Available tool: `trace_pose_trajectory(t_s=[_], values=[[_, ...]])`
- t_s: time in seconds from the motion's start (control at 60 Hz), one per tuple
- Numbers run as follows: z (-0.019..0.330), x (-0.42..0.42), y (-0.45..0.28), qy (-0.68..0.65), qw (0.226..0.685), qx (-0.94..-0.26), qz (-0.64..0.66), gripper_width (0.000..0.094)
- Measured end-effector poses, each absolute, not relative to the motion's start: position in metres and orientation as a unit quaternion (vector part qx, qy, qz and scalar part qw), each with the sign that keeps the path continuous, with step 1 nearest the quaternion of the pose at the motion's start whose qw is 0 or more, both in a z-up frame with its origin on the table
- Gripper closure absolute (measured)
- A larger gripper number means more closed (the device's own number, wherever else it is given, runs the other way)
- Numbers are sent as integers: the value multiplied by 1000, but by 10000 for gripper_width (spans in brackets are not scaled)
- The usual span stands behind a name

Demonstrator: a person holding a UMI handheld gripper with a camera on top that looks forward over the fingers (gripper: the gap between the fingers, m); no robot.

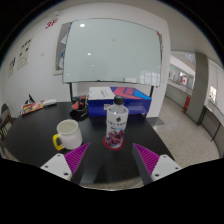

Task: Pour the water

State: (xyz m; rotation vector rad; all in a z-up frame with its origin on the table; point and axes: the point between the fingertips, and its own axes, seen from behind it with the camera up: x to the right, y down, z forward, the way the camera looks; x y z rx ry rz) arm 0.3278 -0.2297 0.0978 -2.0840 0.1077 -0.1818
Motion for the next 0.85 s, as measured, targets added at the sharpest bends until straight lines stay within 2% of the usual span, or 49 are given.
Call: trace_pose_trajectory(t_s=[0.233, 0.4, 0.55, 0.85], values=[[143, 289, -365, 43, 499, -860, -97, 90], [166, 267, -434, 40, 502, -858, -102, 89], [177, 255, -462, 36, 507, -856, -96, 96], [185, 252, -470, 32, 511, -854, -97, 98]])
